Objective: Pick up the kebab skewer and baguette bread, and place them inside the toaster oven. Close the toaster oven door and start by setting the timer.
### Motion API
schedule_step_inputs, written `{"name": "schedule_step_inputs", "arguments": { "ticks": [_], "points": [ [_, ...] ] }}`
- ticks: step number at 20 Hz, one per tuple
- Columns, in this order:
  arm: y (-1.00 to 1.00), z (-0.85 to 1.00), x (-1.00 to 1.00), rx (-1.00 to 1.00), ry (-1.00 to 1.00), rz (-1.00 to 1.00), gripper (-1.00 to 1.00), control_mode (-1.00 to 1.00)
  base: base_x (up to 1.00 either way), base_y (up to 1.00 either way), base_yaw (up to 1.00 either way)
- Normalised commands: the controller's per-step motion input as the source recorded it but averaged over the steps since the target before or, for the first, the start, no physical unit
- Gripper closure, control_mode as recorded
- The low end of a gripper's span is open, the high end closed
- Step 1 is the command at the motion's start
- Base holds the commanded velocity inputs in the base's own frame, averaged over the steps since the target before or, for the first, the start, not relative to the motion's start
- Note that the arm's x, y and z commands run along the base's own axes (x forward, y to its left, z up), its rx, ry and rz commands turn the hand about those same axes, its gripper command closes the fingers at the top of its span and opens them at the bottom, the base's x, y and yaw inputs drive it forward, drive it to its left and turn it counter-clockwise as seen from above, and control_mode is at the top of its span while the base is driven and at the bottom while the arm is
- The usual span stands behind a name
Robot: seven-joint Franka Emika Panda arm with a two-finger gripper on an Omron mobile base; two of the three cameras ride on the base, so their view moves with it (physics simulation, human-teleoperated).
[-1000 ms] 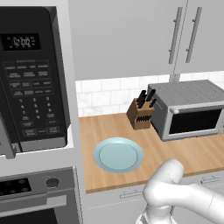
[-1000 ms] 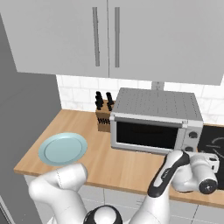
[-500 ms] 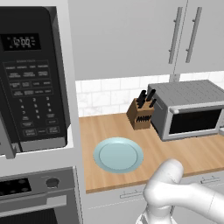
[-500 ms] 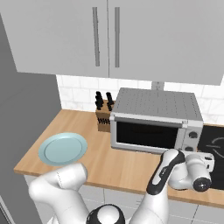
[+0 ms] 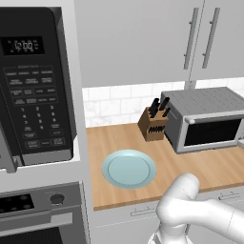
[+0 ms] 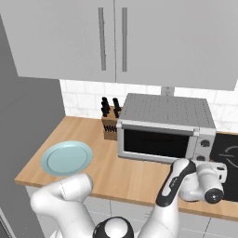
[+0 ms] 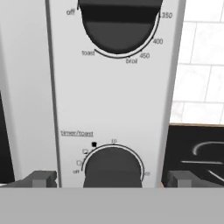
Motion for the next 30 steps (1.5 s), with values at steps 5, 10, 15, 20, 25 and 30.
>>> {"name": "schedule_step_inputs", "arguments": {
  "ticks": [5, 10, 15, 20, 25, 30],
  "points": [
    [0.0, -0.1, 0.0, 0.0, 0.0, 0.0, -1.0, -1.0, 0.0, 0.0, 0.0],
    [0.0, 0.06, 0.02, 0.0, 0.0, 0.0, -1.0, -1.0, 0.0, 0.0, 0.0],
    [0.0, 0.1, 0.05, 0.0, 0.0, 0.0, -1.0, -1.0, 0.0, 0.0, 0.0],
    [0.0, 0.0, 0.0, 0.0, 0.0, 0.0, -1.0, -1.0, 0.0, 0.0, 0.0],
    [0.0, 0.07, 0.0, 0.0, 0.0, 0.0, -1.0, -1.0, 0.0, 0.0, 0.0],
    [0.0, 0.0, 0.0, 0.0, 0.0, 0.0, -1.0, -1.0, 0.0, 0.0, 0.0]
  ]
}}
